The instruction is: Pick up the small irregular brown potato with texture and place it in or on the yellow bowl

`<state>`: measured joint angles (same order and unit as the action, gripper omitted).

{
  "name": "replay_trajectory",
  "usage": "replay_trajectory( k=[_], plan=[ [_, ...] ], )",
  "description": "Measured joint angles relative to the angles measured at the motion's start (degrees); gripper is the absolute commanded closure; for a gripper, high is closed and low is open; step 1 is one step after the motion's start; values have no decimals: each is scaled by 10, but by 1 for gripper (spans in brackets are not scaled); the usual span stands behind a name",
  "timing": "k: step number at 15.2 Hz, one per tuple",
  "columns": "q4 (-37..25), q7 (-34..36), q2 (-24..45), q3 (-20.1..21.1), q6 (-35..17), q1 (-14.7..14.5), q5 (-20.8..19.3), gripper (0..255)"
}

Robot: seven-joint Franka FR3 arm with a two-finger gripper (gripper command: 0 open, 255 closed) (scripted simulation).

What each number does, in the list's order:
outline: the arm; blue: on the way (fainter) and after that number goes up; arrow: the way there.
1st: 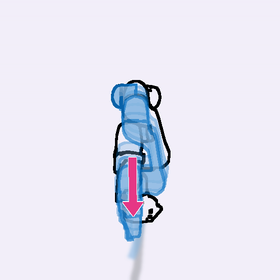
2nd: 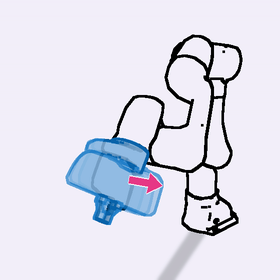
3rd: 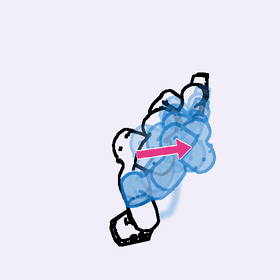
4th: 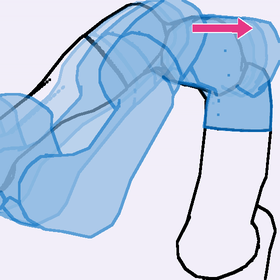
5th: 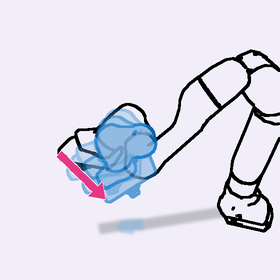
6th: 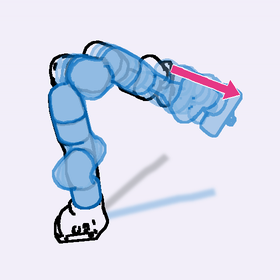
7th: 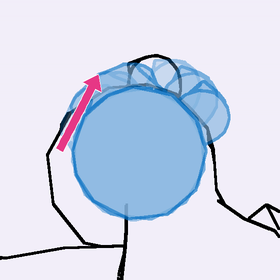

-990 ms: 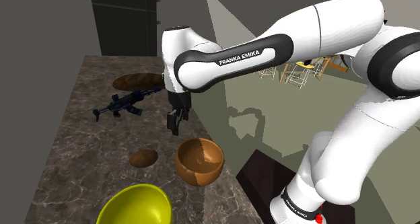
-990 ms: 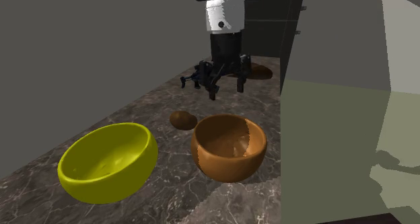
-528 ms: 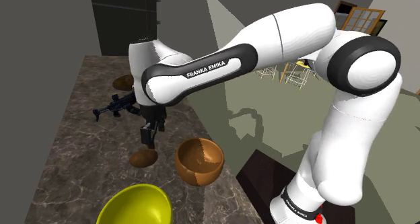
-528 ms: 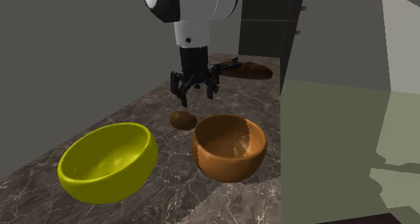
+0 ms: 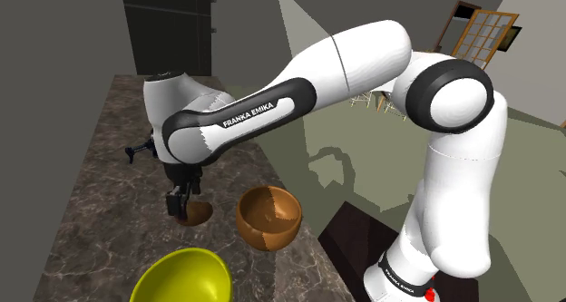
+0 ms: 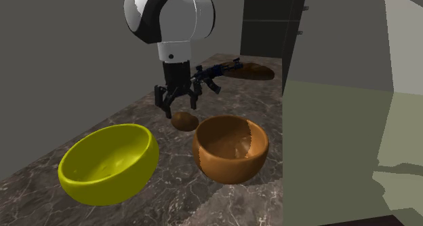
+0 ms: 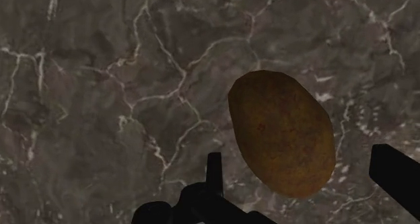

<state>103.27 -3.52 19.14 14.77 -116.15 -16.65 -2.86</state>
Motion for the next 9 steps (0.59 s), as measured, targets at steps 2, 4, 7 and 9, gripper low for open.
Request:
replay_trajectory(
  k=[2,4,7,9],
  plan=[
    [7,2,6,0,-13,-1,-2,0],
    [15,2,13,-1,-27,-2,-4,0],
    [20,3,16,-2,-36,-2,-5,0],
    [21,3,16,-1,-37,-2,-5,0]
  ],
)
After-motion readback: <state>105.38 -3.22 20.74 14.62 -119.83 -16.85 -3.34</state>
